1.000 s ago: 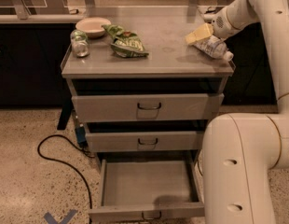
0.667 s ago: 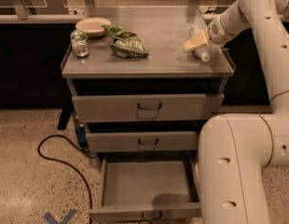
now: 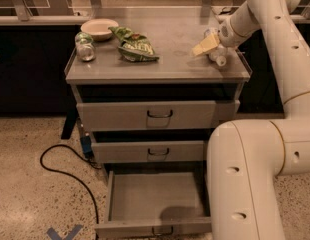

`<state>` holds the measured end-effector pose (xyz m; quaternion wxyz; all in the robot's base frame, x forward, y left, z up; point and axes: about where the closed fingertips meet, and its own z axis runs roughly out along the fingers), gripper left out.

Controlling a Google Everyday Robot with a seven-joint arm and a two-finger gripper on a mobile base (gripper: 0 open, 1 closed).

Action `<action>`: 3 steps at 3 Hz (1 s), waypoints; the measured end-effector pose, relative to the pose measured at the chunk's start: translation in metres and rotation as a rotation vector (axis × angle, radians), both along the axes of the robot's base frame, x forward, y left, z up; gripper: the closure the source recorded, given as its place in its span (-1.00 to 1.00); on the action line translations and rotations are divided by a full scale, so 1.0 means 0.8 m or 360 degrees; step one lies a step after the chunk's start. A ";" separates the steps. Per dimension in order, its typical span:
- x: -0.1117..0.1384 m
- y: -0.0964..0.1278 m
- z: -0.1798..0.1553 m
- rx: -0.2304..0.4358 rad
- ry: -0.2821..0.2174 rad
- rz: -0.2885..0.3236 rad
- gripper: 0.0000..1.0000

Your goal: Place blue plastic bottle into bottom drawer

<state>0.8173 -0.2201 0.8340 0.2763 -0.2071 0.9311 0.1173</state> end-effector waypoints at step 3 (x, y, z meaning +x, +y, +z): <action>0.000 0.000 0.000 0.0000 0.0000 0.0000 -0.16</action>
Offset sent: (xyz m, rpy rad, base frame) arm 0.0000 0.0001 -0.0001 0.0000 0.0001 0.0001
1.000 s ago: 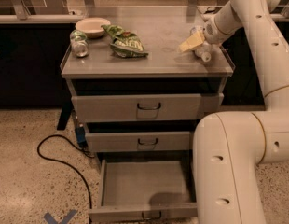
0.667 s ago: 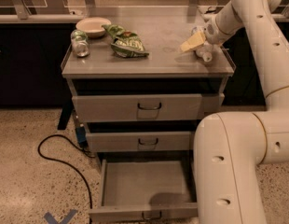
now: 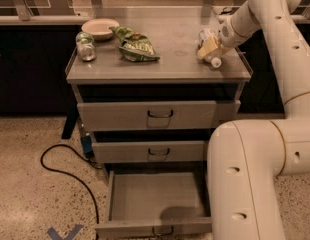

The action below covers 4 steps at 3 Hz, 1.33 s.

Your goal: Place blue plastic bottle into bottom drawer

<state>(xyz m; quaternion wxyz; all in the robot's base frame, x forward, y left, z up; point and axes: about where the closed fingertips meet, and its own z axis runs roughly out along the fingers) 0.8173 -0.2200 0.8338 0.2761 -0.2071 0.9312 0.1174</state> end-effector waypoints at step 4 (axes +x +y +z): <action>-0.030 -0.027 0.009 -0.0055 0.0038 0.0062 1.00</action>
Offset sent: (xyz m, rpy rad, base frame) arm 0.0000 0.0000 0.0000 0.0000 0.0000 0.0000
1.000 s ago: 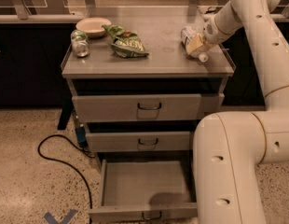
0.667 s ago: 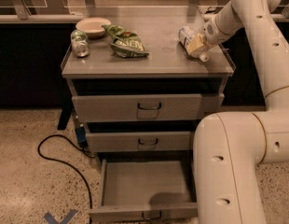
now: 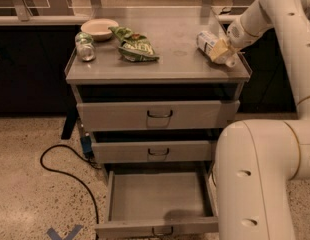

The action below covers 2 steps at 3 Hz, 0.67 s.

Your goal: Place blue plastic bottle into bottom drawer

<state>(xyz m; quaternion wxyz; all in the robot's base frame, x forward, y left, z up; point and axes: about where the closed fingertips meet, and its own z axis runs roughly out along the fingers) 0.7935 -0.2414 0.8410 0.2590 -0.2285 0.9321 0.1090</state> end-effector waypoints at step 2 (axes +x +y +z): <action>-0.143 -0.102 0.084 -0.0244 0.0102 0.0008 1.00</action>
Offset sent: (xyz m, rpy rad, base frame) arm -0.4083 -0.0584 -0.0090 -0.3556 0.4088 -0.0151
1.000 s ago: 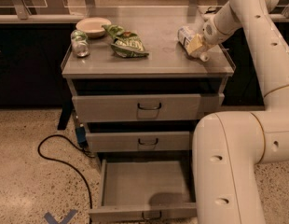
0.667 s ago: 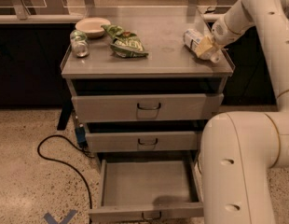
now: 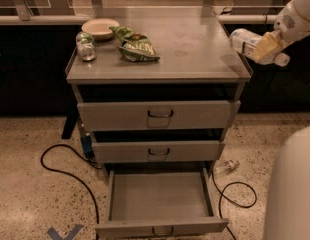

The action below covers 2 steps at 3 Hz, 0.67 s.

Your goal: Place blue plastic bottle into bottom drawer

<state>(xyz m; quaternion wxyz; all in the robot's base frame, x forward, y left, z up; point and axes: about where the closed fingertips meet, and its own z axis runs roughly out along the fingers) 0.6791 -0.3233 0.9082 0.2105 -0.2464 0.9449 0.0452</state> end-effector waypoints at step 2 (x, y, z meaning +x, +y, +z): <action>-0.076 -0.010 0.068 -0.0205 -0.0129 -0.0036 1.00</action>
Offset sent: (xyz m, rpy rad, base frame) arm -0.0334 -0.0147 0.0333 -0.0737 -0.0569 -0.0328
